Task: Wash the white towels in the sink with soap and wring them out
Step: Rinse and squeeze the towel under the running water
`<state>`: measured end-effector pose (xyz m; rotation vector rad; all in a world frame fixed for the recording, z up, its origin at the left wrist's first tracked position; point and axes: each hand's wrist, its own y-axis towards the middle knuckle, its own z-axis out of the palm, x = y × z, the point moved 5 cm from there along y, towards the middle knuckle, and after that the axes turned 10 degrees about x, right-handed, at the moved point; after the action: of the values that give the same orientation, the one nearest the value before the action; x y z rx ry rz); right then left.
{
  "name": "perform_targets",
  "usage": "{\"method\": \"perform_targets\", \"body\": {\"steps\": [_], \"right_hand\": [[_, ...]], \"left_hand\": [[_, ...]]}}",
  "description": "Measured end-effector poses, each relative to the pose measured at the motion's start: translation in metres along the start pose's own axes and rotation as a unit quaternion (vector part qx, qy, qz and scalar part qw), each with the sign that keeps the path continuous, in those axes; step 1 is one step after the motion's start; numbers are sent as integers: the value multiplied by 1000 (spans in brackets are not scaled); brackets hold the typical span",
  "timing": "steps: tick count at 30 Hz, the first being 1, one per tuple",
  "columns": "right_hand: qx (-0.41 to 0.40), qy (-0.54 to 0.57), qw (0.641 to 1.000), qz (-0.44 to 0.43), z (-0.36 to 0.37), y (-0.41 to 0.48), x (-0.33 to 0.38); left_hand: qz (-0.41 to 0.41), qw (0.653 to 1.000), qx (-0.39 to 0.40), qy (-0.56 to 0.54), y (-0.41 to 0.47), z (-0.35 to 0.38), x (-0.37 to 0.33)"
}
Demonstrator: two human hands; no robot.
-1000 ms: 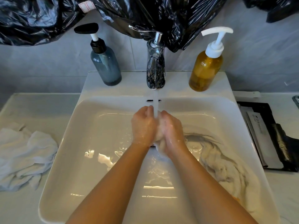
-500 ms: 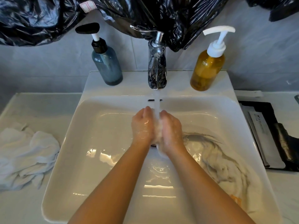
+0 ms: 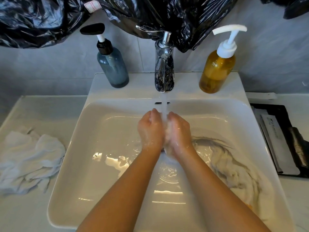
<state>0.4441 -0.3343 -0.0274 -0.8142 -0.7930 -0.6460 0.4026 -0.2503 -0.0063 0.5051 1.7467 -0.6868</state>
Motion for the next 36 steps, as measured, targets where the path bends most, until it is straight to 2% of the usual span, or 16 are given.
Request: {"method": "perform_targets", "body": {"steps": [2, 6, 10, 11, 13, 16, 18, 20, 24, 27, 28, 30, 32, 33, 35, 36], "right_hand": [[-19, 22, 1000, 8, -3, -1, -1], [18, 67, 996, 51, -1, -1, -4], [18, -96, 994, -46, 1, 1, 7], [7, -137, 989, -49, -1, 4, 9], [1, -125, 992, -20, 1, 4, 11], [35, -26, 998, 43, 5, -1, 7], [84, -100, 991, -12, 4, -7, 16], [157, -228, 958, -71, 5, -17, 26], [258, -331, 907, -24, 5, -21, 22], [177, -566, 799, -104, 4, -12, 24], [147, -599, 778, -124, 3, -11, 26], [133, -577, 798, -114, -1, -10, 23], [139, -542, 822, -101, -6, -11, 21], [135, -511, 843, -100, -9, -11, 21], [126, -416, 896, -89, -14, -9, 24], [125, -387, 910, -85, -16, -9, 25]], "left_hand": [[35, 999, 5, -42, -14, -4, -4], [215, 976, 3, 42, -49, 3, -14], [146, 983, -18, 107, -27, 8, -14], [115, 984, -7, 136, -17, 7, -15], [40, 990, 17, 137, -1, 4, -13], [-20, 999, 47, 8, -1, -6, -16], [-58, 991, 45, -108, -5, -16, -24], [-95, 978, 42, -178, -6, -28, -35], [-122, 959, 67, -246, -2, -56, -53], [-154, 935, 118, -297, -4, -73, -54], [-162, 930, 132, -304, -5, -78, -53], [-155, 927, 141, -310, -7, -87, -50], [-143, 936, 97, -306, -4, -97, -38], [-128, 955, 57, -262, 0, -103, -29], [-92, 994, 1, -59, 6, -115, -15], [-82, 995, -2, 47, 8, -115, -7]]}}
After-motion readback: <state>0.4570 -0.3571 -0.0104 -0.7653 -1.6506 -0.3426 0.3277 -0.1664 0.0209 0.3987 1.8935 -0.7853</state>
